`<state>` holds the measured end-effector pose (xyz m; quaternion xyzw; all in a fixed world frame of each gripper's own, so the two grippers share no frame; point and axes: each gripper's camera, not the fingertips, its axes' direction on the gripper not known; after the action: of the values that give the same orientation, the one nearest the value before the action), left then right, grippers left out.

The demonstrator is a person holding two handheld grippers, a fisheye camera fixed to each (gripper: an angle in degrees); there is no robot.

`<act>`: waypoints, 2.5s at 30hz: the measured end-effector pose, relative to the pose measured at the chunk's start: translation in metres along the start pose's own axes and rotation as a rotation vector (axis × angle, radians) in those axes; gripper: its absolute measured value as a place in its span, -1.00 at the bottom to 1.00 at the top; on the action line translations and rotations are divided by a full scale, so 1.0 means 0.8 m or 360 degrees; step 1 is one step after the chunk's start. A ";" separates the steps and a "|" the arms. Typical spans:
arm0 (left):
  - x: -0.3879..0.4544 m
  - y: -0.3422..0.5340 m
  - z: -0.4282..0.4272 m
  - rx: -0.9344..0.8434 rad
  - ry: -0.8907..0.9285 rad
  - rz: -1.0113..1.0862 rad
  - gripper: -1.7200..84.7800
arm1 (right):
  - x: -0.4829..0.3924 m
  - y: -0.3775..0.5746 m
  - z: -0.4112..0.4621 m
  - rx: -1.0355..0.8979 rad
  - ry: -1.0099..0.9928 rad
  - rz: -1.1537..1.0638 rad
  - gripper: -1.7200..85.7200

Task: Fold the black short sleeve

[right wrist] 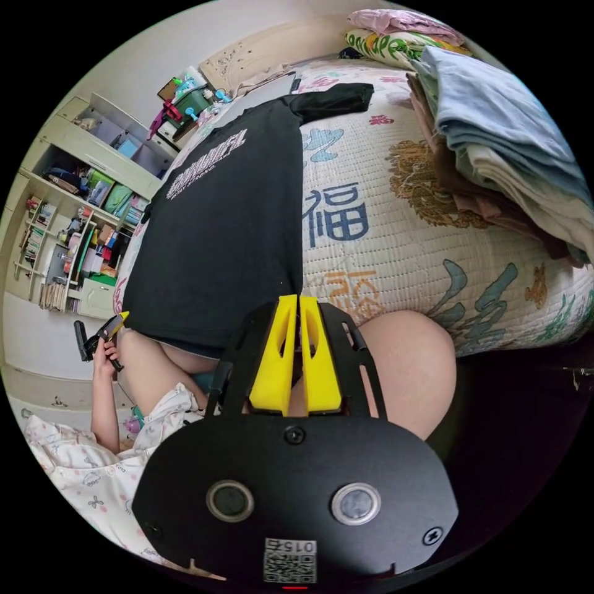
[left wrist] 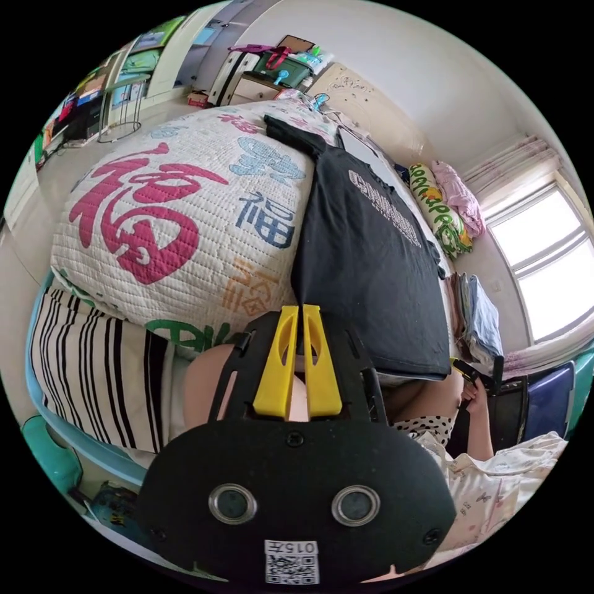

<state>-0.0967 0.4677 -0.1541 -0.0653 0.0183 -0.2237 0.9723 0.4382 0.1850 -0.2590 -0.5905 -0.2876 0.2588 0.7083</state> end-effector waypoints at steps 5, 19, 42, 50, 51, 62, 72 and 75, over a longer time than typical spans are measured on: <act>0.037 -0.018 0.036 -0.0144 -0.0208 0.0078 -0.96 | -0.039 -0.012 0.032 -0.0117 0.0269 -0.0167 -0.96; 0.079 -0.019 0.045 -0.0170 -0.0321 0.0123 -0.97 | -0.062 -0.013 0.034 -0.0097 0.0319 -0.0200 -0.96; 0.084 -0.011 0.091 -0.0260 -0.0430 0.0256 -0.97 | -0.097 -0.035 0.031 -0.0185 0.0423 -0.0289 -0.96; 0.036 0.006 0.096 -0.0260 -0.0273 0.0180 -0.97 | -0.109 -0.044 0.021 -0.0192 0.0480 -0.0330 -0.95; 0.031 0.008 0.095 -0.0256 -0.0258 0.0173 -0.97 | -0.107 -0.045 0.019 -0.0191 0.0463 -0.0320 -0.95; -0.053 0.049 0.077 -0.0186 -0.0017 0.0063 -0.97 | -0.063 -0.062 -0.028 -0.0206 0.0164 -0.0157 -0.85; -0.086 0.062 0.041 -0.0100 -0.0123 0.0072 -0.97 | -0.042 -0.066 -0.086 -0.0132 0.0191 -0.0109 -0.96; -0.090 0.056 0.019 0.0002 -0.0119 0.0077 -0.96 | -0.035 -0.078 -0.118 0.0023 0.0047 -0.0090 -0.95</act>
<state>-0.1409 0.5412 -0.1443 -0.0725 -0.0166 -0.1976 0.9775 0.4880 0.0898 -0.2131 -0.5807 -0.2918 0.2321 0.7237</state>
